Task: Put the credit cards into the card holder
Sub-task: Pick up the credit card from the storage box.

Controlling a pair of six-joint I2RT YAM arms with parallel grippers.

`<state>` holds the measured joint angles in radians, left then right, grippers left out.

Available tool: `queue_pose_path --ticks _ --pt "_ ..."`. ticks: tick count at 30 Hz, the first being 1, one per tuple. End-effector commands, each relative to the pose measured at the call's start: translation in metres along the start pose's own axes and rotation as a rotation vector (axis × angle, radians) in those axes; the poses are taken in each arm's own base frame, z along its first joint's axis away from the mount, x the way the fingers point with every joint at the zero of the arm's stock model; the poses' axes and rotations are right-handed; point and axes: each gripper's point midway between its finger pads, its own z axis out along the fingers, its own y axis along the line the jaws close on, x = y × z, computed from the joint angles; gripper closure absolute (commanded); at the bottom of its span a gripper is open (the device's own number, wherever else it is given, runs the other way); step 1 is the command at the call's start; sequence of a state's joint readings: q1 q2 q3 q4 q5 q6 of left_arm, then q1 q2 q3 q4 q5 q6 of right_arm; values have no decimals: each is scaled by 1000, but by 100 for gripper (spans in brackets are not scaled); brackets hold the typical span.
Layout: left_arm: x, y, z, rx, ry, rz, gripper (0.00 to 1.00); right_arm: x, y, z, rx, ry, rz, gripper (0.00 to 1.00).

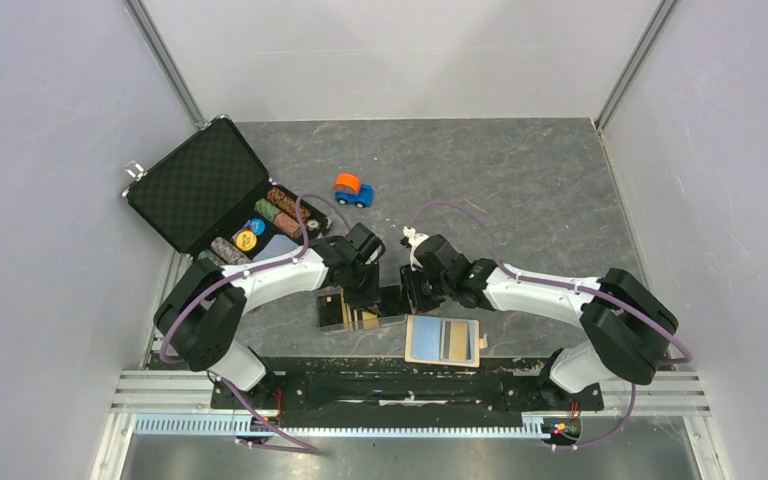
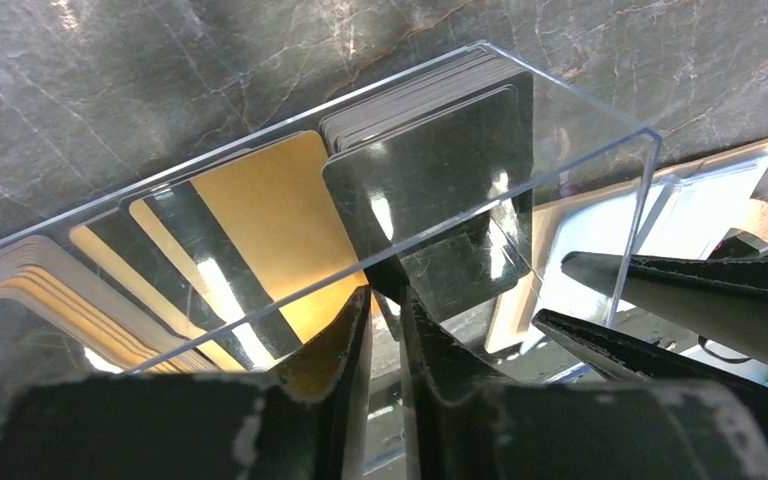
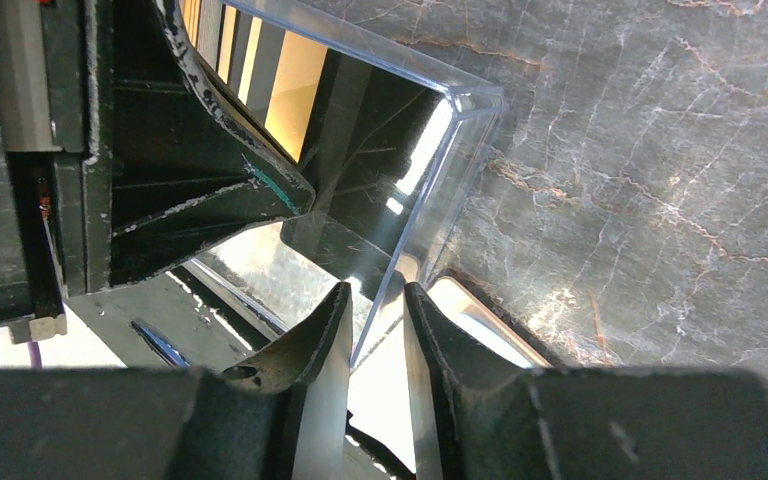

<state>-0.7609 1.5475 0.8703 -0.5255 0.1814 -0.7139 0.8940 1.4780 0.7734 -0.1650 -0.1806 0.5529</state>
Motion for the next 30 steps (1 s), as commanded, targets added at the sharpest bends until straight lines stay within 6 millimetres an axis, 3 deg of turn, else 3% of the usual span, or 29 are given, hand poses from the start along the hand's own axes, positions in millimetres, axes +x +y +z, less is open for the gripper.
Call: queue_pose_path --ticks 1,7,16,24,26,28,30 --pt "-5 -1 -4 -18 -31 11 84 -4 13 -6 -56 -22 0 74" --pt "-11 -9 1 18 -34 39 98 -5 18 -9 -71 -35 8 78" --pt "-16 -19 -17 26 -81 54 98 -5 16 -18 -62 -61 33 82" --pt "-11 -21 -18 27 -70 65 98 -3 17 -21 -75 -69 39 82" --pt "-10 -20 -17 22 -70 63 90 -5 19 -20 -87 -73 38 80" --pt "-8 -18 -15 11 -69 50 66 -6 22 -19 -97 -72 35 80" --pt "-7 -18 -12 16 -65 40 53 -7 23 -19 -100 -70 31 79"
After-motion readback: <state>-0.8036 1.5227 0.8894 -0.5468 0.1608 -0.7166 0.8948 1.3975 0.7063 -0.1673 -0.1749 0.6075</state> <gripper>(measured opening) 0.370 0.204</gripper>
